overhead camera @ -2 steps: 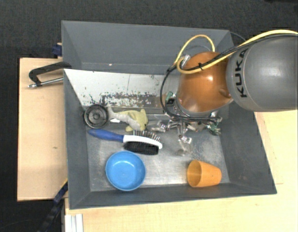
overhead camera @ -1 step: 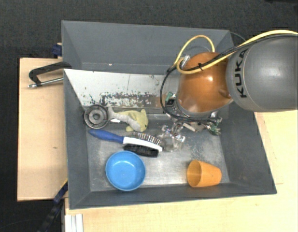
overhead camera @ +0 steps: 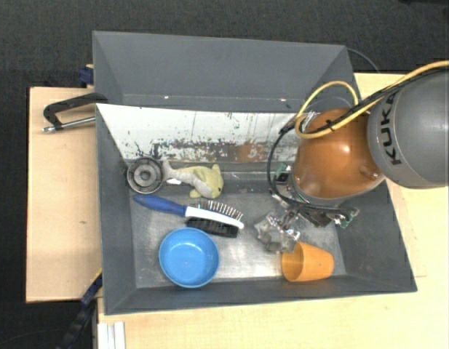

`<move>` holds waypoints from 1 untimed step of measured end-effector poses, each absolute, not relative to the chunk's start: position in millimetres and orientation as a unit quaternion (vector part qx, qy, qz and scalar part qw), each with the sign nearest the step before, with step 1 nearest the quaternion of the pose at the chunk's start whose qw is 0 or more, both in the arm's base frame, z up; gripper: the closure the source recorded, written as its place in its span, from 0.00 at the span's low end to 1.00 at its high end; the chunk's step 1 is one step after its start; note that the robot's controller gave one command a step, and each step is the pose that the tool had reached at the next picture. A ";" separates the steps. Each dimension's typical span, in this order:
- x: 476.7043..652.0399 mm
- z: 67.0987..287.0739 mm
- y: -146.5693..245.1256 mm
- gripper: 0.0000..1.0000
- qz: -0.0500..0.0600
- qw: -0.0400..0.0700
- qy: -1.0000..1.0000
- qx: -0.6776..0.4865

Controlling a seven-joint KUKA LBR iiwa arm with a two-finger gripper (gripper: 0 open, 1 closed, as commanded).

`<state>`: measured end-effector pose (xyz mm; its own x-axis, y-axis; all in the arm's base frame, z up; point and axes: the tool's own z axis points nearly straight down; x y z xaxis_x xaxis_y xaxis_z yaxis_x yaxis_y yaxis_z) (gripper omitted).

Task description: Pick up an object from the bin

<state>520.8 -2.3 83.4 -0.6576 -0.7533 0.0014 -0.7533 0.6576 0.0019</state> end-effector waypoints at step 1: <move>521.8 83.7 -0.9 0.00 0.000 0.000 -0.910 0.415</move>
Offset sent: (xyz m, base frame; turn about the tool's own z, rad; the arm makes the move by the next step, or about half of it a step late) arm 0.0000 0.0000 0.0000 0.0000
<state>521.8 -0.9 83.7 -0.6557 -0.7550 -0.0012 -0.7550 0.6557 0.0004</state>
